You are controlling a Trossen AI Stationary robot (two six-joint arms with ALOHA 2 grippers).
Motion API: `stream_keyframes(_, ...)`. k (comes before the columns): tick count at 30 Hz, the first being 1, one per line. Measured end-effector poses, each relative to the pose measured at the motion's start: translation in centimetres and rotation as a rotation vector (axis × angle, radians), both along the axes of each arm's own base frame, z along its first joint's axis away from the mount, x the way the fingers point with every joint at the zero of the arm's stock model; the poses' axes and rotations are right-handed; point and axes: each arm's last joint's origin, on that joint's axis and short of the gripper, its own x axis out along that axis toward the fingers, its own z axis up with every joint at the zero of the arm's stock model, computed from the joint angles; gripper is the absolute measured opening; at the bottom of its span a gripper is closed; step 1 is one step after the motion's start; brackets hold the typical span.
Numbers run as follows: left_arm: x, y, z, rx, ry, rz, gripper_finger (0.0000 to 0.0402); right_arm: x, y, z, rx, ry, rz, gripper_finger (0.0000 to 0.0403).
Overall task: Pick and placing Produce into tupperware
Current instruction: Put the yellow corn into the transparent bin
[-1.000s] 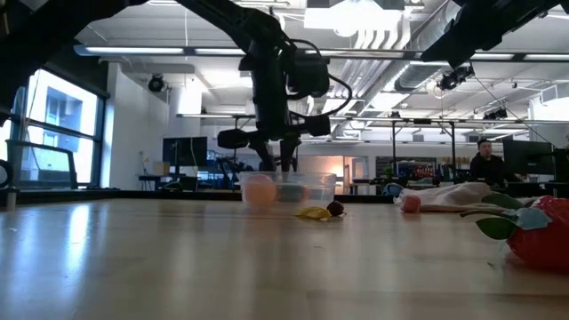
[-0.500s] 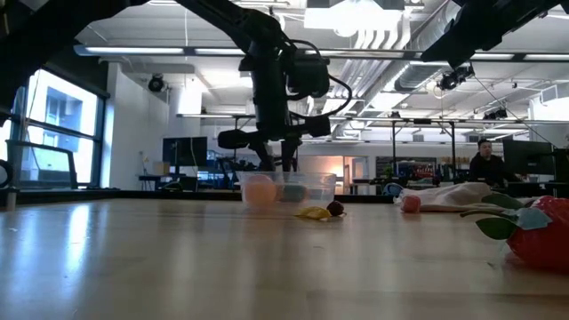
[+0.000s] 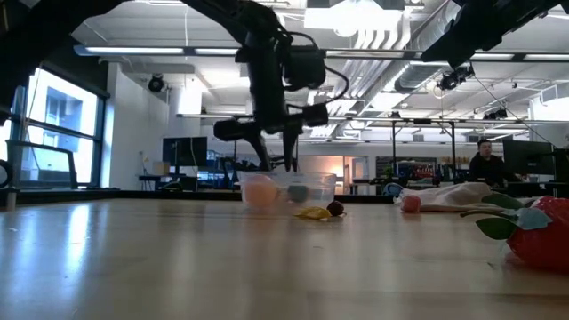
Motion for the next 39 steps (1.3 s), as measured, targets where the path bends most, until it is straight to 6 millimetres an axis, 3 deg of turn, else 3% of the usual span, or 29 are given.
stream_keyframes(5,-0.5,-0.9,2.3,-0.097,-0.07,0.042,0.0128,0.0,0.0,0.0,0.0,0.001,0.0,0.0)
stream_keyframes(11,0.3,-4.8,3.7,-0.221,-0.093,0.243,0.0129,0.0,0.0,0.0,0.0,0.0,0.0,0.0)
stream_keyframes(14,1.1,-7.3,3.7,-0.261,-0.082,0.393,0.0129,0.0,0.0,0.0,0.0,0.0,0.0,0.0)
stream_keyframes(18,2.2,-11.0,3.5,-0.189,-0.107,0.534,0.0129,0.0,0.0,0.0,0.0,0.0,0.0,0.0)
stream_keyframes(25,3.5,-16.9,1.1,0.0,-0.117,0.589,0.0129,0.0,0.0,0.0,0.0,0.001,0.0,0.0)
stream_keyframes(33,5.2,-17.8,-2.1,0.037,-0.155,0.593,0.0129,0.0,0.0,0.0,0.0,0.0,0.0,0.0)
stream_keyframes(39,5.5,-17.5,-2.4,0.029,-0.165,0.6,0.0129,0.0,0.0,0.0,0.0,0.0,0.0,0.0)
